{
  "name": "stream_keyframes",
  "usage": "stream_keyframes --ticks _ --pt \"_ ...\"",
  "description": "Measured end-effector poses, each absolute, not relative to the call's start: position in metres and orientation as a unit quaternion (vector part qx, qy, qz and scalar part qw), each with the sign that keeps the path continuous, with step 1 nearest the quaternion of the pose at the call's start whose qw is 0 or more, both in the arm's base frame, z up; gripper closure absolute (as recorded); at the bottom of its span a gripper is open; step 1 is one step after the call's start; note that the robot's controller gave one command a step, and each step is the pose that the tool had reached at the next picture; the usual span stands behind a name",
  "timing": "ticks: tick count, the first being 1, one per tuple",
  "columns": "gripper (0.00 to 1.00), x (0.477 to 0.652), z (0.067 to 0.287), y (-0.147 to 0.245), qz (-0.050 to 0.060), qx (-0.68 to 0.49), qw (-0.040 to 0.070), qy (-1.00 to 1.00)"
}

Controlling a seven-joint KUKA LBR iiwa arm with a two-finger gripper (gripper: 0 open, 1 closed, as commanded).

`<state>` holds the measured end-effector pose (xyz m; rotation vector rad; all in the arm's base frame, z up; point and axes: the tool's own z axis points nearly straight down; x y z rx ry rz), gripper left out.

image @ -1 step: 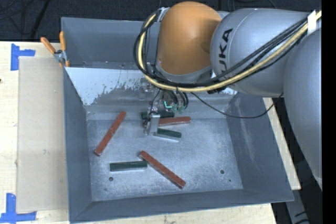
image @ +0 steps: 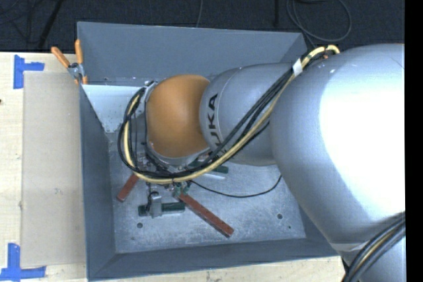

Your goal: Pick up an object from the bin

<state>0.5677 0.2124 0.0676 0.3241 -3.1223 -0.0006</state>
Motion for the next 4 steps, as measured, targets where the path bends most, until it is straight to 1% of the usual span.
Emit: stream_keyframes --ticks 1,2,3,4 --pt "0.0 0.559 0.1 0.171 0.0 -0.005 0.0 -1.0" --pt "0.0 0.522 0.099 0.15 0.001 0.036 0.002 -0.999" --pt "0.0 0.516 0.068 0.175 0.0 0.055 0.002 -0.999" --pt "0.0 0.516 0.067 0.174 0.0 0.053 0.001 -0.999"
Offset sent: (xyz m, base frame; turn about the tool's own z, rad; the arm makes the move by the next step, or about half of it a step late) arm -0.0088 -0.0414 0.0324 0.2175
